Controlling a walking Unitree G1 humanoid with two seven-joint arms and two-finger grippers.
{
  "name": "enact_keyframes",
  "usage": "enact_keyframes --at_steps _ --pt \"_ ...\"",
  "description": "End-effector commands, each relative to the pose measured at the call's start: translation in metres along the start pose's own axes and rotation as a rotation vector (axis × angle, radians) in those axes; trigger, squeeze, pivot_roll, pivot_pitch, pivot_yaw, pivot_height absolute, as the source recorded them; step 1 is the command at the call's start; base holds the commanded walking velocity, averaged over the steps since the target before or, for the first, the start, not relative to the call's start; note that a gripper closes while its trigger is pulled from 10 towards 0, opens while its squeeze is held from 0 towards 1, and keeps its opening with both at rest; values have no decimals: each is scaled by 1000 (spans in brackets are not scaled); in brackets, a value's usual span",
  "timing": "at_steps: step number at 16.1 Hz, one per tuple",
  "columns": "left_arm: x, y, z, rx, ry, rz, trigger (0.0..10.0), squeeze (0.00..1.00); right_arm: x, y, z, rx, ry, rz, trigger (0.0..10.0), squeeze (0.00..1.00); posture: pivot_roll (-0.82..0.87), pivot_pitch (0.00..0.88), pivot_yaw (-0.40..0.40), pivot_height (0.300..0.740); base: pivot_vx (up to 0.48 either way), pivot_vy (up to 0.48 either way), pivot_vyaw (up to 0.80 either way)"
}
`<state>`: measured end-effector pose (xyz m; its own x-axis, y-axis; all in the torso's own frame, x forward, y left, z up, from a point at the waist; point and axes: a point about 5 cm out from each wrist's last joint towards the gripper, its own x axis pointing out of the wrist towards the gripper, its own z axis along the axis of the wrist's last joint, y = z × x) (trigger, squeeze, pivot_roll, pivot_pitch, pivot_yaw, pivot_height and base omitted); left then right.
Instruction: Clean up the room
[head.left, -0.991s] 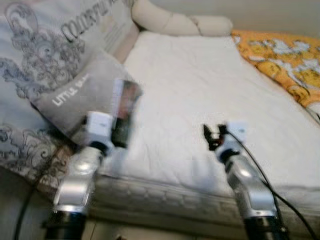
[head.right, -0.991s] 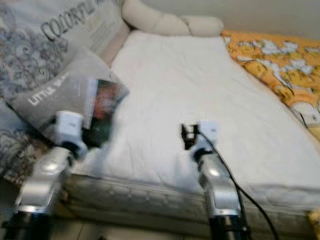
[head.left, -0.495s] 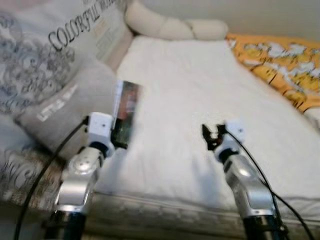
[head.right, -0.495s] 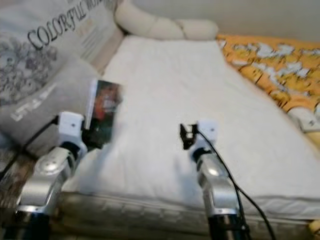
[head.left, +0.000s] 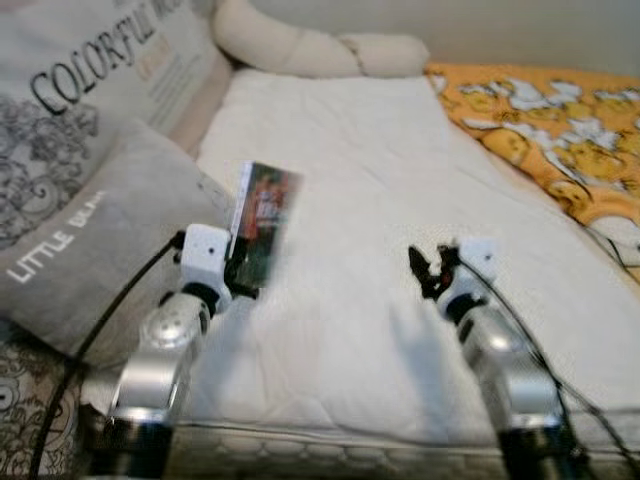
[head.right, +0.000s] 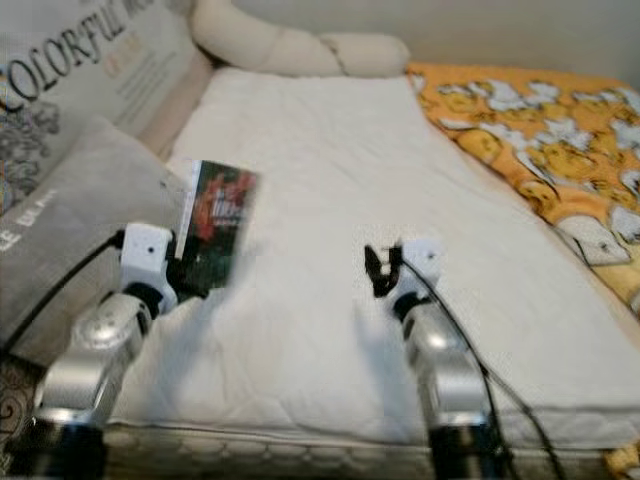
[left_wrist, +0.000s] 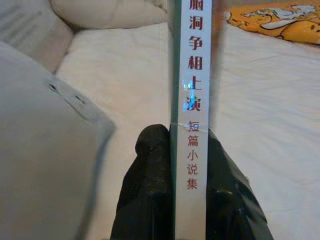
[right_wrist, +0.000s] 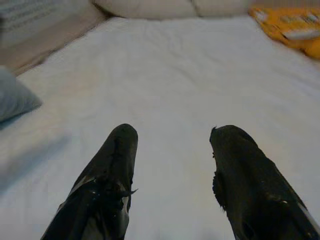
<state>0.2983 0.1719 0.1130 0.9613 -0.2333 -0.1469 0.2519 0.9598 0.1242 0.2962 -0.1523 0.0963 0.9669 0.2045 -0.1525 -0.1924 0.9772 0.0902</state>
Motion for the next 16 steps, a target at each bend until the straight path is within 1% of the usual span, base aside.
enact_keyframes --at_steps 1,2,3,4,5,6,7,8,9,10,11,12,13,14,15,16 --pt "1 11 6 26 -19 14 10000 0 1 7 4 -7 -13 61 10000 0 -56 0 -25 740 0 0 0" --pt "8 12 8 14 -11 -33 10000 0 0 2 9 -33 -15 117 10000 0 -61 0 -22 740 0 0 0" --pt "15 12 9 1 5 -75 10000 0 -2 -3 12 -57 -13 146 10000 0 -66 0 -18 740 0 0 0" --pt "22 12 11 -7 16 -109 10000 0 -3 -7 16 -61 -13 174 10000 0 -74 0 -13 740 0 0 0" --pt "33 11 17 -40 19 -154 10000 0 -6 -12 20 -79 -7 224 10000 0 -88 0 -3 740 0 0 0" --pt "43 9 24 -86 22 -202 10000 0 -10 -13 23 -105 2 296 10000 0 -104 0 10 740 0 0 0" --pt "56 5 32 -207 35 -284 10000 0 -18 -12 28 -133 16 401 10000 0 -115 0 19 740 0 0 0" --pt "58 4 33 -234 39 -298 10000 0 -19 -12 29 -138 19 423 10000 0 -123 0 24 740 0 0 0" --pt "63 -1 32 -308 69 -363 10000 0 -24 -12 31 -146 32 479 10000 0 -132 0 29 740 0 0 0" --pt "65 -6 30 -358 108 -431 10000 0 -28 -12 33 -152 45 522 10000 0 -141 0 34 740 0 0 0" --pt "66 -10 25 -376 149 -477 10000 0 -32 -12 34 -156 58 558 10000 0 -153 0 40 740 0 0 0" --pt "66 -15 15 -389 234 -507 10000 0 -39 -10 36 -154 76 612 10000 0 -167 0 44 740 0 0 0" --pt "66 -20 6 -436 313 -538 10000 0 -47 -7 37 -146 99 675 10000 0 -174 0 44 740 0 0 0" --pt "65 -24 -6 -476 369 -533 10000 0 -55 -5 37 -143 140 734 10000 0 -185 10 44 740 0 0 0" --pt "65 -25 -8 -488 381 -532 10000 0 -58 -4 37 -142 154 751 10000 0 -191 19 43 740 0 0 0" --pt "64 -29 -16 -535 398 -511 10000 0 -64 -2 34 -140 204 794 10000 0 -199 32 41 740 0 0 0"
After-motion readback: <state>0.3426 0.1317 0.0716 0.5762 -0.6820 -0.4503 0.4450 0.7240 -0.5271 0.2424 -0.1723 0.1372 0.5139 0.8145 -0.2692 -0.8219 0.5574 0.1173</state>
